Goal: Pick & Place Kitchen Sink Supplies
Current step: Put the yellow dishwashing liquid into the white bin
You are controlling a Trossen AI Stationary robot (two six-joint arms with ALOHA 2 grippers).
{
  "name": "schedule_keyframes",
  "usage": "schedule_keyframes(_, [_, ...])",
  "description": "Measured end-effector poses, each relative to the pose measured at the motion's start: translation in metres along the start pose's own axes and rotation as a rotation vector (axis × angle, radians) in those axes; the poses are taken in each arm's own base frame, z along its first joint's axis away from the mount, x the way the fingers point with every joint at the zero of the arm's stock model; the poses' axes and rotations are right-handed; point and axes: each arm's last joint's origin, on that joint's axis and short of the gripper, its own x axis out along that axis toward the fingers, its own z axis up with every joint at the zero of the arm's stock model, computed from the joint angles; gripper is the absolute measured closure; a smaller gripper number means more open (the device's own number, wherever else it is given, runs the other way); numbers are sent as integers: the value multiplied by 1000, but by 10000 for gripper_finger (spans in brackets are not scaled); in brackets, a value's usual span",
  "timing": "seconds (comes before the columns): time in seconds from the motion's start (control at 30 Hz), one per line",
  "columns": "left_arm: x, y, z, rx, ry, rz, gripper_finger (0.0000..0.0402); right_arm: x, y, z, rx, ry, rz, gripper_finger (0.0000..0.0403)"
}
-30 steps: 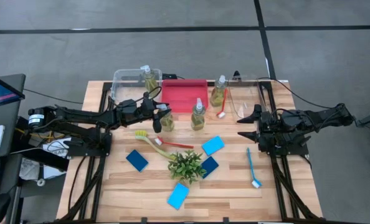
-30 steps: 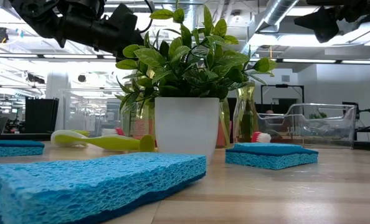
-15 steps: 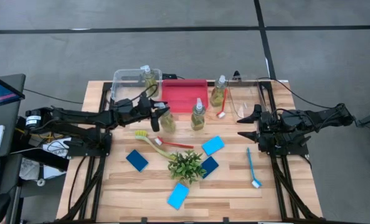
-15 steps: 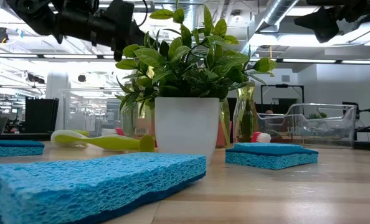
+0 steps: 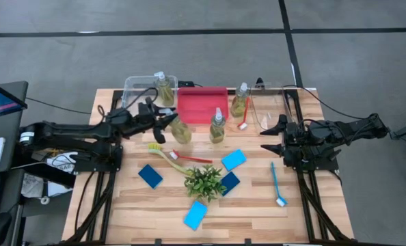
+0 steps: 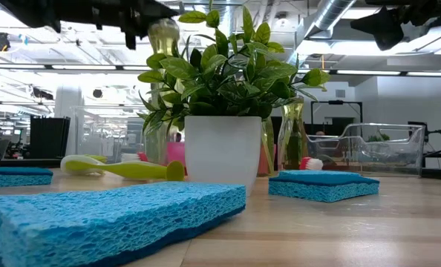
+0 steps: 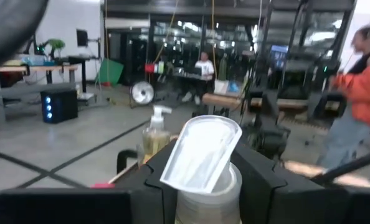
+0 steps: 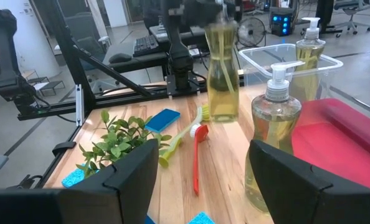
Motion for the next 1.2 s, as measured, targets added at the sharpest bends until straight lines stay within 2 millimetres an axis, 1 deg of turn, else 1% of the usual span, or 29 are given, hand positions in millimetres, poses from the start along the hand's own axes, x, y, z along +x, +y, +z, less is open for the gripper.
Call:
schedule_keyframes(0.23, [-18,3,22,-23,-105,3,288,0,0,0,0,0,0,158])
schedule_keyframes(0.5, [-37,8,42,-27,-208,86,289,0,0,0,1,-1,0,158])
schedule_keyframes(0.63, [-47,12,50,-2,-251,183,285,0,0,0,1,-1,0,158])
schedule_keyframes(0.83, [-58,18,57,64,-274,358,289,0,0,0,1,-1,0,158])
schedule_keyframes(0.97, [-62,21,60,102,-270,477,289,0,0,0,1,-2,0,158])
schedule_keyframes(1.2, [-67,27,66,158,-283,635,289,0,0,1,2,-6,1,158])
